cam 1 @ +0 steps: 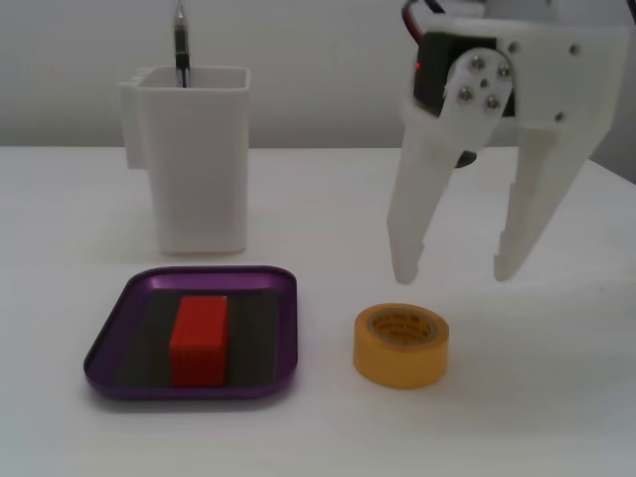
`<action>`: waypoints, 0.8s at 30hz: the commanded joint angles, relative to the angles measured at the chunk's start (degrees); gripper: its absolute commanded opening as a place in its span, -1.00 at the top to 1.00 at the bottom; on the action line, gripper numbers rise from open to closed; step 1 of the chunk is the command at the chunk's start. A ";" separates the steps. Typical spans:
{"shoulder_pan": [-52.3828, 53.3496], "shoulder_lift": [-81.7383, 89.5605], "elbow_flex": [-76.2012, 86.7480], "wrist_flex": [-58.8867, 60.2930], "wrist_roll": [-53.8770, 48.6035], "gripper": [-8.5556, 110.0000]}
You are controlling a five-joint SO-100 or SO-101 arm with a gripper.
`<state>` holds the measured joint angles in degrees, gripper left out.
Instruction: Grab up the yellow tape and put it in the box.
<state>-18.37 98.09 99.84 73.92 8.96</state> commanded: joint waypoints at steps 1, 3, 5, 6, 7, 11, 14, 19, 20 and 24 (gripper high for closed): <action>0.35 0.26 2.99 -4.22 -0.26 0.53; 0.35 0.26 5.62 -6.77 -0.26 0.53; 0.35 0.26 7.65 -9.23 -0.26 0.53; 0.35 0.26 8.53 -10.11 -0.26 0.53; 0.35 0.26 9.23 -10.99 -0.35 0.53; 0.35 0.18 12.39 -15.03 -0.35 0.53; 0.44 0.09 14.59 -17.75 -0.44 0.54; 0.44 -4.31 16.52 -20.74 -2.29 0.64; 0.44 -5.36 16.26 -20.74 -1.93 0.71; 0.35 -6.50 15.64 -20.13 -1.85 0.85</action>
<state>-17.75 92.55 116.37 53.96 7.03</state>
